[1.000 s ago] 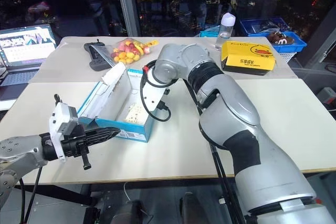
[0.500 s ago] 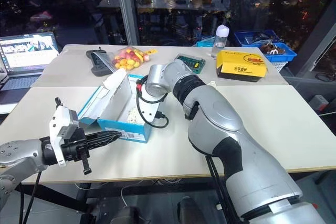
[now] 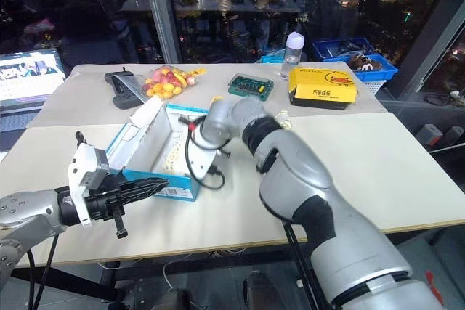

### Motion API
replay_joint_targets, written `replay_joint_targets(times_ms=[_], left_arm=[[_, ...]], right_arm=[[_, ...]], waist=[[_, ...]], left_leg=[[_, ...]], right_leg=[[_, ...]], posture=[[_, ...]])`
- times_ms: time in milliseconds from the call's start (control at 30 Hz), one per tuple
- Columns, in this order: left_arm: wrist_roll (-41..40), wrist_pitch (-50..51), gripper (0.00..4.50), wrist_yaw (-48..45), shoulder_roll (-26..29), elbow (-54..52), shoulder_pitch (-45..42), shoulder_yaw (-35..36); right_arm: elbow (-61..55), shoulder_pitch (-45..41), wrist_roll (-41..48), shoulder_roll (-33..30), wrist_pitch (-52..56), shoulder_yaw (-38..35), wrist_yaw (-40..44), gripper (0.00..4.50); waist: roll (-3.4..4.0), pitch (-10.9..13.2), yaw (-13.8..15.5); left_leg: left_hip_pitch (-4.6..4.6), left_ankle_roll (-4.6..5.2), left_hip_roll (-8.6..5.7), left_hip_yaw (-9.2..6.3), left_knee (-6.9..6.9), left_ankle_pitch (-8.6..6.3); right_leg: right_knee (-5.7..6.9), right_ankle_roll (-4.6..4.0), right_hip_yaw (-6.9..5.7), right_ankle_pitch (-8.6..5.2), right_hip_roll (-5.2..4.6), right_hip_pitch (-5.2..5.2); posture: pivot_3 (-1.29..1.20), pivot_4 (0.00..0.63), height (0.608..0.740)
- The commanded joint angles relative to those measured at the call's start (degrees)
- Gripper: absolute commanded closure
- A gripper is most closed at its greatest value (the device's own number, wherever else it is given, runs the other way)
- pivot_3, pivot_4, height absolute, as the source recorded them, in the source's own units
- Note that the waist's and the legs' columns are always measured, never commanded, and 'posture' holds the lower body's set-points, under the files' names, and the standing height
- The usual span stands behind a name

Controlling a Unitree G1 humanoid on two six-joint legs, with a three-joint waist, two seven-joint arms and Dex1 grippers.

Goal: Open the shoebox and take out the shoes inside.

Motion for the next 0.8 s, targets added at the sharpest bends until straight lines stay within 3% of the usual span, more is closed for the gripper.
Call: replay_joint_targets(times_ms=[33, 267, 400, 633, 800], left_arm=[[-0.5, -0.1, 4.5, 0.0, 0.0, -0.6, -1.1, -0.1], [-0.5, -0.1, 4.5, -0.1, 0.0, -0.4, -1.3, -0.7], [-0.3, -0.2, 4.5, -0.5, 0.2, 0.2, -1.8, -1.1], [0.2, -0.3, 4.5, -1.1, 0.2, 1.7, -3.6, -2.4], [0.7, -0.4, 4.5, -1.7, 0.3, 2.7, -5.1, -3.4]], right_arm=[[-0.3, 1.3, 0.6, 1.8, -1.8, 0.7, 0.9, 4.49], [-0.9, -2.1, 4.1, 0.9, 0.2, -2.8, 1.4, 4.49], [-1.8, -5.1, 10.3, -1.7, 0.2, -8.6, 6.7, 4.49], [-4.5, -8.0, 26.1, -5.8, 4.2, -20.9, 25.1, 4.49], [-5.2, -9.7, 27.9, -6.6, 7.6, -22.9, 25.9, 4.49]], waist=[[0.08, 0.0, -0.1], [0.15, 0.3, 0.0], [0.1, 1.0, 0.2], [0.15, 1.7, 1.5], [0.16, 1.7, 1.8]], left_leg=[[0.0, 0.0, -0.01, 0.0, -0.02, 0.0], [-0.01, 0.01, 0.0, -0.24, -0.12, 0.0], [-0.25, 0.01, -0.01, -0.27, -0.12, 0.01], [-0.69, 0.51, -0.01, -0.34, -0.11, 0.32], [-0.96, 0.52, 0.03, -0.36, -0.11, 0.33]], right_leg=[[0.0, 0.0, 0.0, 0.0, 0.0, 0.0], [0.02, -0.11, -0.09, -0.06, 0.12, -0.04], [0.03, -0.11, -0.1, -0.06, 0.12, -0.22], [0.01, -0.01, -0.15, -0.08, 0.16, -0.48], [0.04, -0.01, -0.15, -0.08, 0.24, -0.85]], posture=[[0.0, 0.15, 0.672], [0.0, 0.15, 0.672], [0.0, 0.15, 0.672], [0.0, 0.15, 0.672], [0.0, 0.15, 0.672]])
